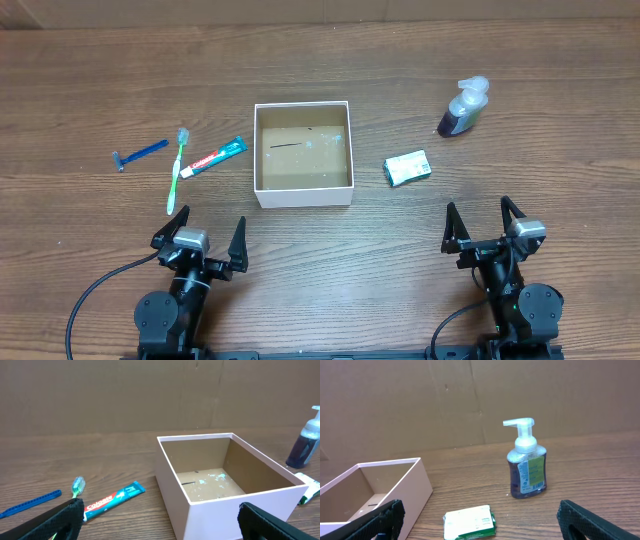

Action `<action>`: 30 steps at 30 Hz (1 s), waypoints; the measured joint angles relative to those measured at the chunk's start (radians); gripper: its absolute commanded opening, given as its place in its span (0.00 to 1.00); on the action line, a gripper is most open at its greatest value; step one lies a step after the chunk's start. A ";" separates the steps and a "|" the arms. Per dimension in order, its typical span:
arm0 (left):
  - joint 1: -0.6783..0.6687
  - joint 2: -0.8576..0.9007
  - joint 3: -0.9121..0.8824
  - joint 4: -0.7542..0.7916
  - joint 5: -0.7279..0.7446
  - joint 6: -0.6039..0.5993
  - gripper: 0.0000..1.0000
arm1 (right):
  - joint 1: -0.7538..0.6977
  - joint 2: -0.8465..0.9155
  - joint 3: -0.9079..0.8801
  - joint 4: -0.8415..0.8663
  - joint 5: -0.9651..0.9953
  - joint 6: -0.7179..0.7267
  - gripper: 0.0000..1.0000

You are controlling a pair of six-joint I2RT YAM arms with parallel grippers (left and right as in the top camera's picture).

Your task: Pack container

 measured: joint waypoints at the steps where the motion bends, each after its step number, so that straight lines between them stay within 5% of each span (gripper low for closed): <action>1: 0.000 0.000 0.000 0.000 0.000 0.000 1.00 | 0.000 0.000 0.000 0.000 0.000 0.000 1.00; 30: 0.000 0.000 0.000 0.000 0.000 0.000 1.00 | 0.000 0.000 0.000 -0.011 0.056 0.000 1.00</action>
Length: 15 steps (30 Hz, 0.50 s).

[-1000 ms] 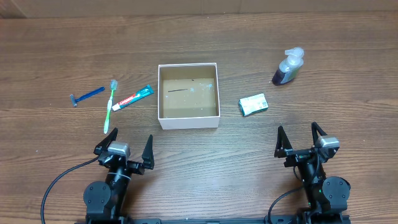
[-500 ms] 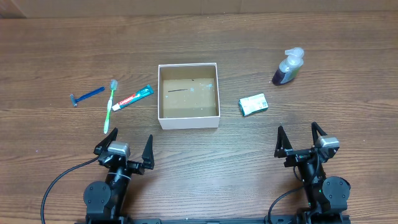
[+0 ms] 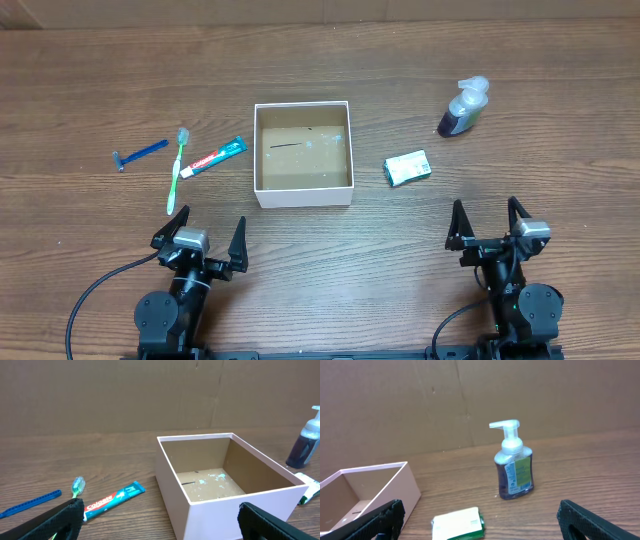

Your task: Pack container

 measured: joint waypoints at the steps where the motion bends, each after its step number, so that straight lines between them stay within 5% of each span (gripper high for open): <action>1: 0.000 0.000 0.000 0.000 0.000 0.000 1.00 | 0.000 0.000 0.004 -0.030 -0.015 0.001 1.00; 6: 0.000 0.000 0.000 0.000 0.000 0.000 1.00 | 0.000 0.101 0.215 -0.248 -0.041 0.001 1.00; 15: 0.000 0.000 0.000 0.000 0.000 0.000 1.00 | 0.000 0.929 1.139 -0.767 -0.119 0.000 1.00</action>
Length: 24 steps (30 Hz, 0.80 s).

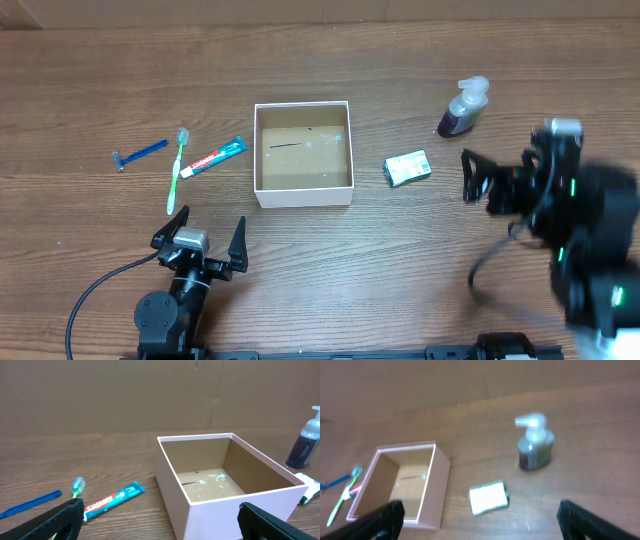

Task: Pack container
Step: 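Reach the right gripper to the soap pump bottle and grasp it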

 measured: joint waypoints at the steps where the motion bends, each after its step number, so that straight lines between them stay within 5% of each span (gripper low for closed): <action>1: 0.000 0.000 0.000 0.000 0.000 0.000 1.00 | 0.000 0.084 0.086 -0.043 -0.013 0.000 1.00; 6: 0.000 0.000 0.000 0.000 0.000 0.000 1.00 | 0.000 0.374 0.329 -0.097 -0.071 0.001 1.00; 24: 0.000 0.000 0.000 0.000 0.000 0.000 1.00 | -0.025 0.684 0.335 0.109 0.235 0.394 0.99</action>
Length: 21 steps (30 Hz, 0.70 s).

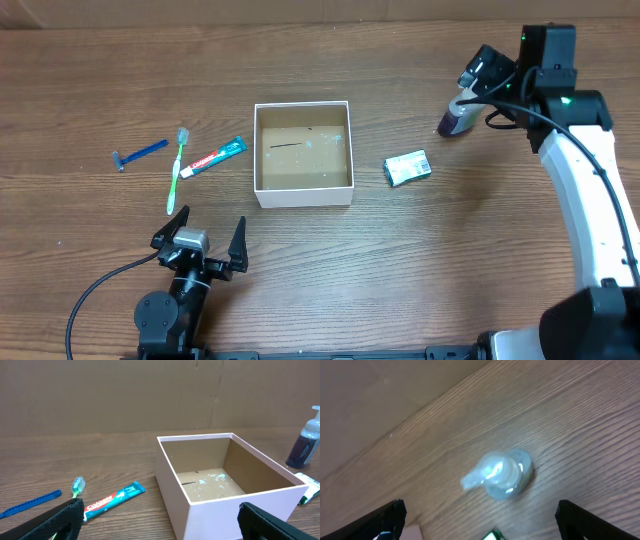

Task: Pack container
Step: 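Reach the right gripper to the soap pump bottle and grasp it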

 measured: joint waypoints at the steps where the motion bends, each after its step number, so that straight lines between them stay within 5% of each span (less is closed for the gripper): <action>1: 0.000 0.000 0.000 0.000 0.000 0.000 1.00 | 0.000 0.018 0.000 0.007 0.008 0.008 0.99; 15: 0.000 0.000 0.000 0.000 0.000 0.000 1.00 | -0.007 0.204 0.000 0.105 0.026 0.027 0.99; 21: 0.000 0.000 0.000 0.000 0.000 0.000 1.00 | -0.029 0.274 0.000 0.111 0.026 0.026 0.91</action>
